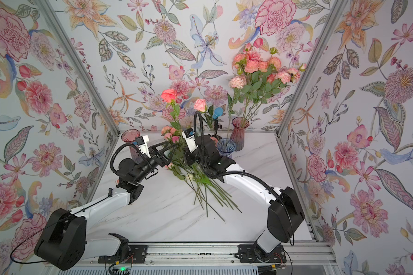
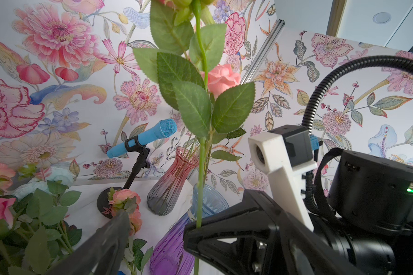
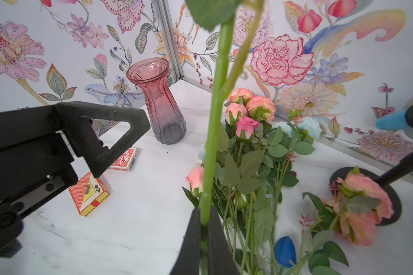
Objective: Place the pink flowers into the vase
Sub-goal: Place the flower in the vase.
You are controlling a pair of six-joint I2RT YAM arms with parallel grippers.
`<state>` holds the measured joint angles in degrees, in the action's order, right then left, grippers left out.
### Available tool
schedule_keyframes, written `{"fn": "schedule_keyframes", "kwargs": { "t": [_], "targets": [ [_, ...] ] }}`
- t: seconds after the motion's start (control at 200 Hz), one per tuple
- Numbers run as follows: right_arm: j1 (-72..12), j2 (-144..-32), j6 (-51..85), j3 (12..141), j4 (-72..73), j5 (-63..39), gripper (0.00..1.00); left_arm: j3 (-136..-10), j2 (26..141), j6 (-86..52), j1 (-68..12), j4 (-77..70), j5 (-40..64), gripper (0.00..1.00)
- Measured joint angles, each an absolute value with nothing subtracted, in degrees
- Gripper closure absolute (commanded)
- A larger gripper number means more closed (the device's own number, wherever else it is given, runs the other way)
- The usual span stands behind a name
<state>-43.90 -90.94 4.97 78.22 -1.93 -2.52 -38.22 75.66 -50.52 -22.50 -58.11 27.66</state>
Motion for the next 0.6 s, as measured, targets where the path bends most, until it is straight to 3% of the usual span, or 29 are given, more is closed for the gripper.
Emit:
{"fn": "schedule_keyframes", "kwargs": {
  "t": [0.6],
  "targets": [
    [-28.7, -71.5, -1.9, 78.8, 2.7, -7.2, 1.0, -38.2, 75.7, -50.1, -22.5, -57.0, 27.7, 0.0]
  ]
}}
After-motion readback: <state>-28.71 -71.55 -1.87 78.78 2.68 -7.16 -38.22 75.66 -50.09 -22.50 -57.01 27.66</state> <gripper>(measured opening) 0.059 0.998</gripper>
